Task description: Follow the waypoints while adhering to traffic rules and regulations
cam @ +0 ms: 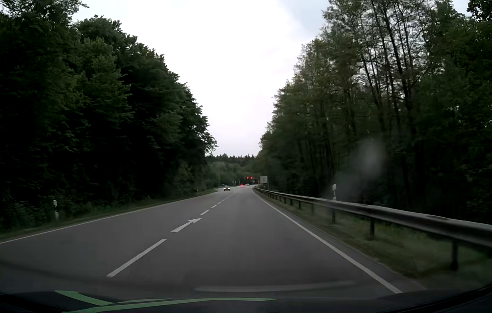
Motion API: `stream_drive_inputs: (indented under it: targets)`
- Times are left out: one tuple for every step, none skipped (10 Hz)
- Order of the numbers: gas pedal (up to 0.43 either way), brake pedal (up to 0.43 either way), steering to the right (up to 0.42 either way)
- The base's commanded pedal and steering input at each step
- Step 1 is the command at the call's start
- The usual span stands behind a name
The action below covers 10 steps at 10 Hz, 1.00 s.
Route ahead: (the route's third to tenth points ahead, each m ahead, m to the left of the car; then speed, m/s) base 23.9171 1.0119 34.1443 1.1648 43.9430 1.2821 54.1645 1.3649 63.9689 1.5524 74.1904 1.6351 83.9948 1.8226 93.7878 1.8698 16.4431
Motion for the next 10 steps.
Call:
stream_drive_inputs:
  targets:
    - [0.028,0.0,-0.001]
    - [0.028,0.0,0.0]
    - [0.028,0.0,-0.001]
    - [0.028,0.0,-0.001]
    - [0.028,0.0,-0.001]
    - [0.028,0.0,-0.002]
    - [0.028,0.0,-0.002]
    - [0.028,0.0,-0.002]
    - [0.028,0.0,-0.002]
    - [0.039,0.0,-0.002]
